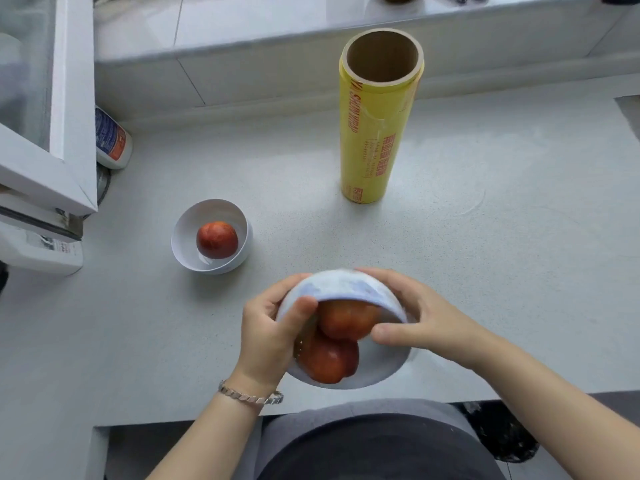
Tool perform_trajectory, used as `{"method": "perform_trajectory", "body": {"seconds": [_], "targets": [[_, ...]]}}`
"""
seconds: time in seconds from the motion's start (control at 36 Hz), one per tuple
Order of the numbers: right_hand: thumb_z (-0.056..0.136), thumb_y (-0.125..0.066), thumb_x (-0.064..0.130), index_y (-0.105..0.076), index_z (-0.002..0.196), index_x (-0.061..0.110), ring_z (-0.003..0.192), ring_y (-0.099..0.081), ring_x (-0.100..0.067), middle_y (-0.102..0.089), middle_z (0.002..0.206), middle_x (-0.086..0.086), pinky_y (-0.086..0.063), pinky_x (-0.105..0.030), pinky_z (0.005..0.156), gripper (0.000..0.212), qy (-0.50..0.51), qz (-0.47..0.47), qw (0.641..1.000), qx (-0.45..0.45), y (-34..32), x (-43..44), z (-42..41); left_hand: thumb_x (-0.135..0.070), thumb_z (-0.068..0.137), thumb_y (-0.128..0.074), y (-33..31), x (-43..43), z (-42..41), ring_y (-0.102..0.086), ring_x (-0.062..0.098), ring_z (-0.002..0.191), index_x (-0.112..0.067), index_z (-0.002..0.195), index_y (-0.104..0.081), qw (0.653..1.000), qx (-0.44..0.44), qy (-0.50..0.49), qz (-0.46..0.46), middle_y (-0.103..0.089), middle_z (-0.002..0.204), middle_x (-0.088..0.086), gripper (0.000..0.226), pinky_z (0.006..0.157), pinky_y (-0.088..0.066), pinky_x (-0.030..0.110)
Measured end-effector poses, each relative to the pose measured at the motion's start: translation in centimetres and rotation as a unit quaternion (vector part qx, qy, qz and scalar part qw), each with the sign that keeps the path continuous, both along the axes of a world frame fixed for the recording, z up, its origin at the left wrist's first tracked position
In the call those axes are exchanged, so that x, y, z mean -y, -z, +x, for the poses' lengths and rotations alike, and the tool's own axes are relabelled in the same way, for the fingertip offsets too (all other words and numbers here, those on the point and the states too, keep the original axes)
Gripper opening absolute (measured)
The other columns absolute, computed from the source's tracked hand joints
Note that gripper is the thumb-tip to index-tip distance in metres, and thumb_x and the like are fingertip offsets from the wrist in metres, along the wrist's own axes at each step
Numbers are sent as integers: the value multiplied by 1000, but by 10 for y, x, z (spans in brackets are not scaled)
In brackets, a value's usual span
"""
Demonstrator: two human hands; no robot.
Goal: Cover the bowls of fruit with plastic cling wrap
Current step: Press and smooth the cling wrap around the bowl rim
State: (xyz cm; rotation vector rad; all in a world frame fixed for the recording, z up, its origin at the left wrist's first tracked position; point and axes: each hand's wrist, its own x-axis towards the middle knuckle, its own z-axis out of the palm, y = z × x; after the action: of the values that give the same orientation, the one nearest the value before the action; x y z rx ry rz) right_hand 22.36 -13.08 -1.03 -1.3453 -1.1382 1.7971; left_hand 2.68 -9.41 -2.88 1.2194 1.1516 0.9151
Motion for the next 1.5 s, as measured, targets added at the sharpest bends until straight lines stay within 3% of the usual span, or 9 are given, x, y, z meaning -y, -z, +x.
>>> {"method": "perform_trajectory", "body": {"seconds": [0.06, 0.14, 0.25, 0.36, 0.56, 0.67, 0.81, 1.28, 1.5], "targets": [[58, -73, 37, -56, 118, 29, 105, -63, -8, -67, 112, 10, -50, -19, 83, 63, 26, 9, 1000, -13, -1, 1, 1, -71, 59, -70, 0, -4, 3, -68, 26, 92, -1, 87, -73, 998, 41, -15, -33, -73, 91, 14, 75, 82, -54, 40], [59, -68, 43, -64, 110, 30, 100, -64, -7, -69, 106, 9, -50, -17, 79, 52, 75, 16, 997, -5, 0, 1, 1, -69, 51, -73, -4, -10, 4, -68, 10, 77, -17, 78, -76, 991, 82, -4, -107, -74, 80, 1, 59, 69, -53, 21], [60, -69, 43, -67, 107, 26, 96, -67, -12, -70, 104, 3, -52, -20, 75, 50, 93, 17, 995, -8, 2, 0, 1, -53, 69, -59, -10, -22, -1, -64, 12, 100, -10, 105, -65, 989, 28, 95, -112, -71, 105, 3, 57, 84, -46, 23], [57, -72, 42, -69, 102, 29, 95, -67, -12, -71, 102, 4, -53, -21, 76, 47, 85, 13, 996, -5, 4, 2, -1, -80, 56, -62, -9, -28, 0, -64, 17, 104, -24, 100, -68, 979, -49, 174, -96, -70, 107, 4, 72, 93, -48, 34], [58, -79, 37, -65, 97, 39, 91, -65, 2, -70, 96, 19, -49, -13, 73, 41, 40, 8, 999, 36, -2, -3, 2, -82, 54, -61, 4, -17, 2, -66, 14, 91, -18, 92, -71, 992, -41, 95, -70, -73, 93, 3, 75, 80, -50, 24], [64, -70, 47, -67, 88, 31, 86, -64, 4, -69, 94, 9, -49, -16, 79, 30, 67, 42, 991, 108, -13, -12, 6, -80, 56, -61, 3, -8, 3, -65, 6, 87, -16, 93, -70, 996, -52, 70, -37, -74, 91, -4, 75, 74, -48, 16], [77, -70, 24, -67, 81, 24, 73, -60, -1, -68, 82, 2, -48, -18, 72, 4, -19, 42, 984, 174, -20, -22, 14, -82, 53, -62, 4, -3, -2, -66, 10, 91, -15, 96, -70, 996, -73, 49, -26, -73, 94, -1, 80, 77, -48, 17], [88, -57, 11, -71, 83, 18, 67, -55, -5, -61, 69, 4, -48, -14, 69, 16, -153, -88, 981, 78, -15, -28, 30, -84, 49, -60, 6, 7, -9, -63, -7, 84, -32, 90, -65, 988, -129, 79, -26, -69, 87, -28, 67, 73, -44, 6], [87, -51, 3, -61, 70, 12, 56, -45, 2, -53, 60, 11, -36, -8, 58, 21, -114, -125, 983, 74, -9, -29, 16, -62, 54, -66, 7, 5, -6, -63, -6, 83, -32, 88, -65, 985, -141, 92, -32, -69, 87, -27, 46, 74, -45, 7]]}}
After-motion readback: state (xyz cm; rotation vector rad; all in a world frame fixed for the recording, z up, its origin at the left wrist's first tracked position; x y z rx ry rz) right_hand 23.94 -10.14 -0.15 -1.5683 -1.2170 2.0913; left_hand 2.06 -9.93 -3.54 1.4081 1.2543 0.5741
